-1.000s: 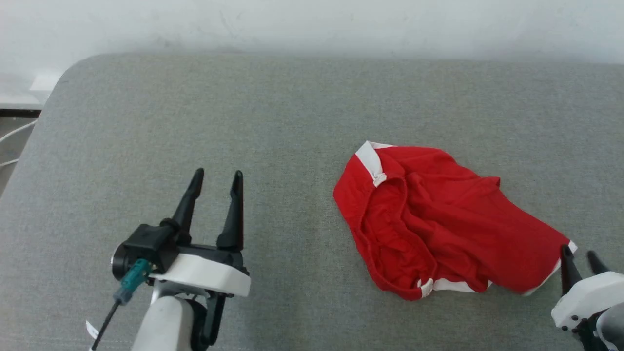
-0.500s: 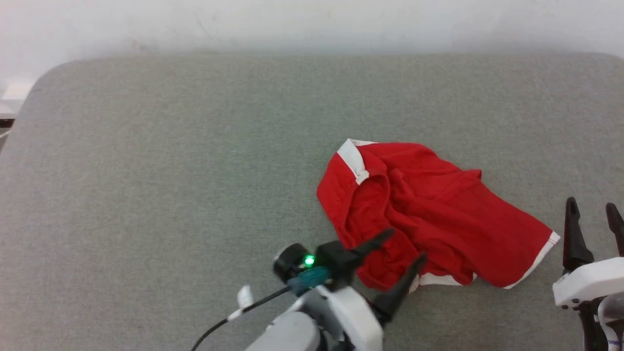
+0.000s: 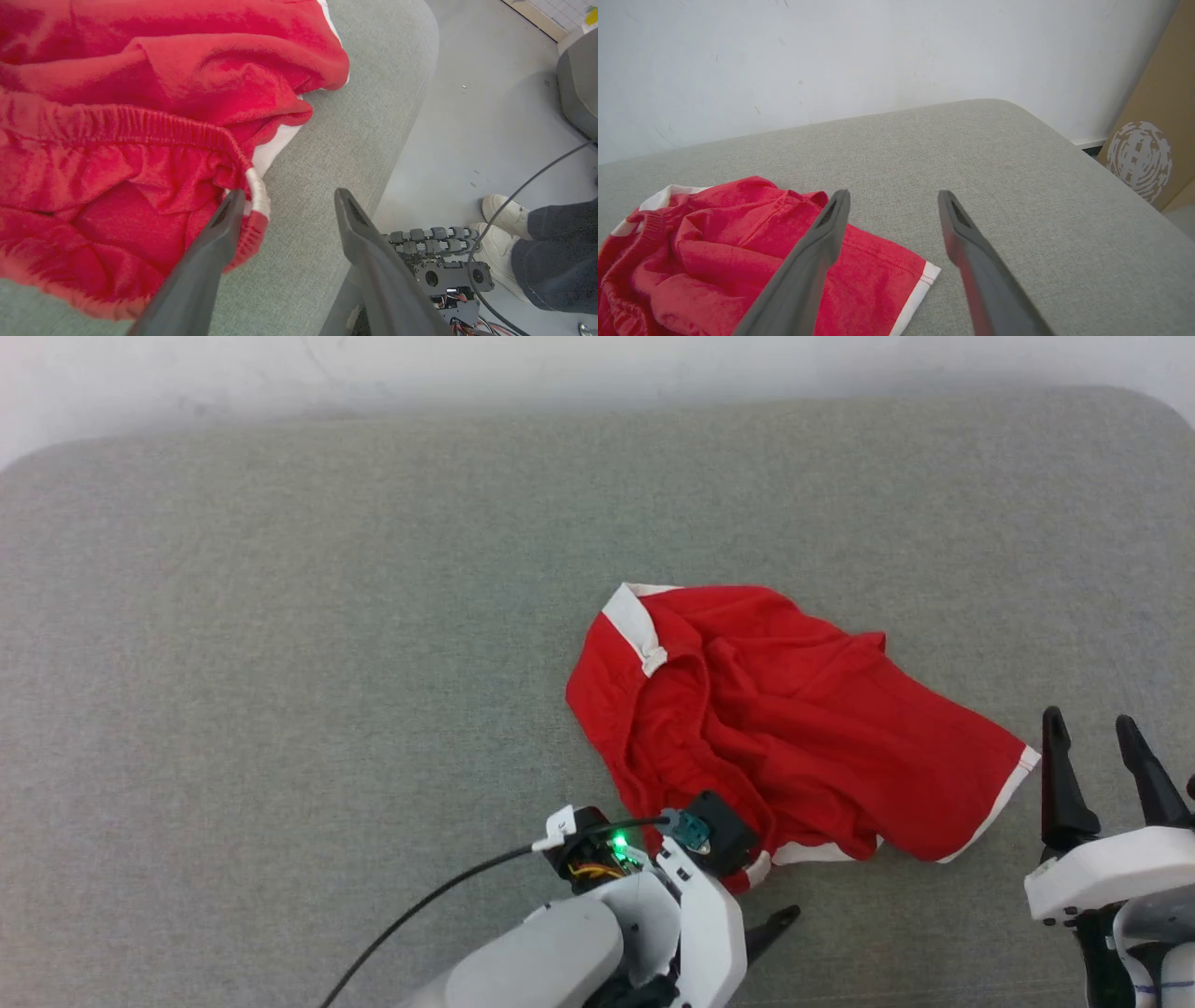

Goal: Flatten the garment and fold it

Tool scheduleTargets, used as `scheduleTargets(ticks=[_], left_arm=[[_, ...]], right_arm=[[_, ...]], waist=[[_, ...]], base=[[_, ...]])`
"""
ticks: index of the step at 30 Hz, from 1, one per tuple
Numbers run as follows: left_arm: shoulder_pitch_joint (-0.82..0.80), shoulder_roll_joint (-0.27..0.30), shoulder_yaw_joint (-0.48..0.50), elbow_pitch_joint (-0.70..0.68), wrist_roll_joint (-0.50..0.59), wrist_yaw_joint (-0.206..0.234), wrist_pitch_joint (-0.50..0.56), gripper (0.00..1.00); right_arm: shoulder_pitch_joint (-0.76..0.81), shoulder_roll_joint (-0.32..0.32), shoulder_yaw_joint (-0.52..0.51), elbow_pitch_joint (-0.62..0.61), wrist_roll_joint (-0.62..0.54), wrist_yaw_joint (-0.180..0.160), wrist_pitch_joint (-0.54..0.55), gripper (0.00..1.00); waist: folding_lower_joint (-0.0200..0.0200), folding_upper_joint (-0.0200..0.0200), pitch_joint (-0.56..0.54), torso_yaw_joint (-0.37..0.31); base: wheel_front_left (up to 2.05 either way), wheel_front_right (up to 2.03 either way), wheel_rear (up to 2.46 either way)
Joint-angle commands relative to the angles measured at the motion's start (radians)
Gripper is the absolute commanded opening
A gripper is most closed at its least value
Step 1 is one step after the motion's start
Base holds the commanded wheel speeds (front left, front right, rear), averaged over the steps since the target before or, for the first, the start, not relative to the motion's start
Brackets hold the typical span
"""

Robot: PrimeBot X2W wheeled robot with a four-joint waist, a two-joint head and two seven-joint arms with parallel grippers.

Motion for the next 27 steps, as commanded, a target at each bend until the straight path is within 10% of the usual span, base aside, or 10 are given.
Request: scheduleTargets(ticks=[1,2,3,5,27], left_arm=[[-0.032,0.008,-0.02,0.017,-0.013,-0.007,0.018,1.0],[-0.041,0.007,-0.027,0.026,-0.018,-0.007,0.025,0.95],[-0.05,0.006,-0.033,0.035,-0.023,-0.007,0.03,0.48],[-0.064,0.004,-0.04,0.057,-0.027,-0.007,0.039,0.0],[0.117,0.196,0.355,0.094,-0.216,0.23,-0.351,0.0]], right_arm=[[-0.011,0.001,0.007,0.002,0.008,-0.001,-0.01,1.0],[-0.012,0.001,0.009,0.003,0.009,-0.001,-0.012,1.0],[-0.014,0.001,0.012,0.004,0.012,-0.001,-0.015,1.0],[-0.018,0.001,0.016,0.007,0.014,-0.001,-0.02,1.0],[-0.013,0.001,0.027,0.025,0.026,-0.001,-0.01,1.0]], waist=[[-0.0001,0.0,0.009,-0.008],[-0.0001,0.0,0.011,-0.009],[-0.0001,0.0,0.013,-0.012],[-0.0001,0.0,0.016,-0.016],[-0.0001,0.0,-0.012,0.046]], base=[[0.0,0.0,0.0],[0.0,0.0,0.0],[0.0,0.0,0.0],[0.0,0.0,0.0],[0.0,0.0,0.0]])
